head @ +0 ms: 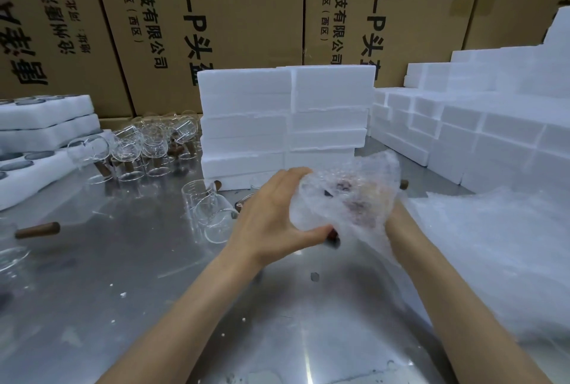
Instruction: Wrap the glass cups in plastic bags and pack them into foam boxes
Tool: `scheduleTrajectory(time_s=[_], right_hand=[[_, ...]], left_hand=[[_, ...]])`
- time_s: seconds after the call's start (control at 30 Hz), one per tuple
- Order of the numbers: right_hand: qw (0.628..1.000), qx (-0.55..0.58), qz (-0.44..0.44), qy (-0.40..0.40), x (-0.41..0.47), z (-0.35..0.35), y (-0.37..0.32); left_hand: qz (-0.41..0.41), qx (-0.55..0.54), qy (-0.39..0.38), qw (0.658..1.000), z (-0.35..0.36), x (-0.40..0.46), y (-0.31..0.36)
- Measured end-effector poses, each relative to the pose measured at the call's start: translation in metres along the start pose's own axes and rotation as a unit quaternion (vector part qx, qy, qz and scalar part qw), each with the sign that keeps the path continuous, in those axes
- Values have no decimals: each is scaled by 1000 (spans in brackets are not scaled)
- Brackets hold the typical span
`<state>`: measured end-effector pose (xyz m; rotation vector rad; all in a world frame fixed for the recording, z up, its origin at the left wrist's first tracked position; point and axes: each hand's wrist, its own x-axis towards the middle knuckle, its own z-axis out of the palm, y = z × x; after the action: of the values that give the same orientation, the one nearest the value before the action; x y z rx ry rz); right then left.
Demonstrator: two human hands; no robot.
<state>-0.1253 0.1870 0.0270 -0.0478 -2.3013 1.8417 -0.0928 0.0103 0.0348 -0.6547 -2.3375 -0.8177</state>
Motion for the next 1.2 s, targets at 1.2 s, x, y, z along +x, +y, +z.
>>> scheduleTrajectory(time_s=[1.2], right_hand=[[982,117,-135,-63,-19,-1,-16]], left_hand=[[-170,-219,-272,921,1,-1,3]])
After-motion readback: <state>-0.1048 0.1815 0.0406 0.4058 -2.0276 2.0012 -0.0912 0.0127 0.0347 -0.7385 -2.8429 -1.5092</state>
